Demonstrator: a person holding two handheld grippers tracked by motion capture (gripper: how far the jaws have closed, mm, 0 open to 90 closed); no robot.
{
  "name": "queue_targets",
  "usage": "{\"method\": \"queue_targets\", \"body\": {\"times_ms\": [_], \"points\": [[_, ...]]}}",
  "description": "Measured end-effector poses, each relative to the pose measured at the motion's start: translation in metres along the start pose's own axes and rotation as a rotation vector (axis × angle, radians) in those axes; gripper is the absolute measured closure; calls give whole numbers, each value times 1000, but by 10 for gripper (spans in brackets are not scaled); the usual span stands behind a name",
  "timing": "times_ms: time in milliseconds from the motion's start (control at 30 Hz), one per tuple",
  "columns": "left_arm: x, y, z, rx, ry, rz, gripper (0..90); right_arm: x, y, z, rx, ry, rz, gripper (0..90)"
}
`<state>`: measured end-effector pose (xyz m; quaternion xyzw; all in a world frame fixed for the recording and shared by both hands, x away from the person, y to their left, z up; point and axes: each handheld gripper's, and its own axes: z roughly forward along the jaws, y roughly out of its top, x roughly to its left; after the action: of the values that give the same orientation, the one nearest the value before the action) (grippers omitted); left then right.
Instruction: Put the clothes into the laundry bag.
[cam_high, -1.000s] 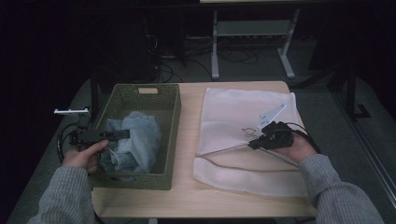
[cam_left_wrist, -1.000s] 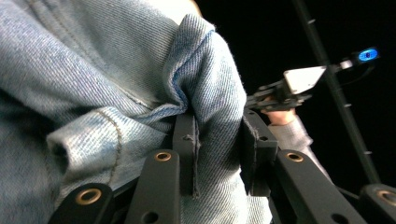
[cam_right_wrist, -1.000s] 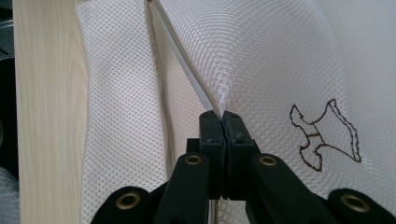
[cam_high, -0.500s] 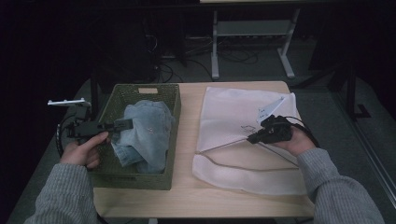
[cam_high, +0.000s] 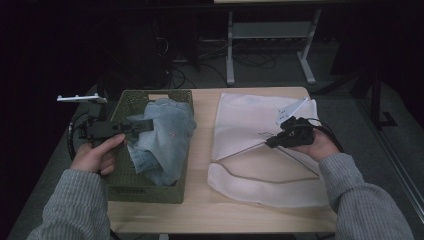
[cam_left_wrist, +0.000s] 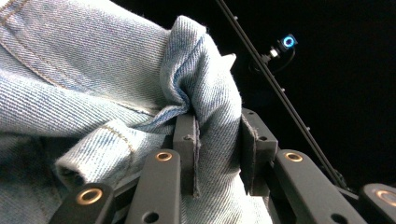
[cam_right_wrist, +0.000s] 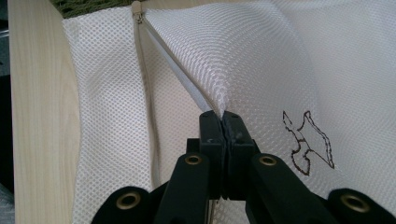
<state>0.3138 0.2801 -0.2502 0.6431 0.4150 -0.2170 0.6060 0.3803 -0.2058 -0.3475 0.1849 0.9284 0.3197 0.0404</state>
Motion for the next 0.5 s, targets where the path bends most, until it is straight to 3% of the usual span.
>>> {"method": "queue_targets", "body": {"times_ms": [233,400,500], "points": [[-23,11,27,42,-39,44,715,-2,4,2,3,4,0,878],[-30,13,42,72,-49,63,718,-2,4,4,0,6,0,878],[-39,14,54,87,-83,75,720,-3,4,4,1,11,1,878]]}}
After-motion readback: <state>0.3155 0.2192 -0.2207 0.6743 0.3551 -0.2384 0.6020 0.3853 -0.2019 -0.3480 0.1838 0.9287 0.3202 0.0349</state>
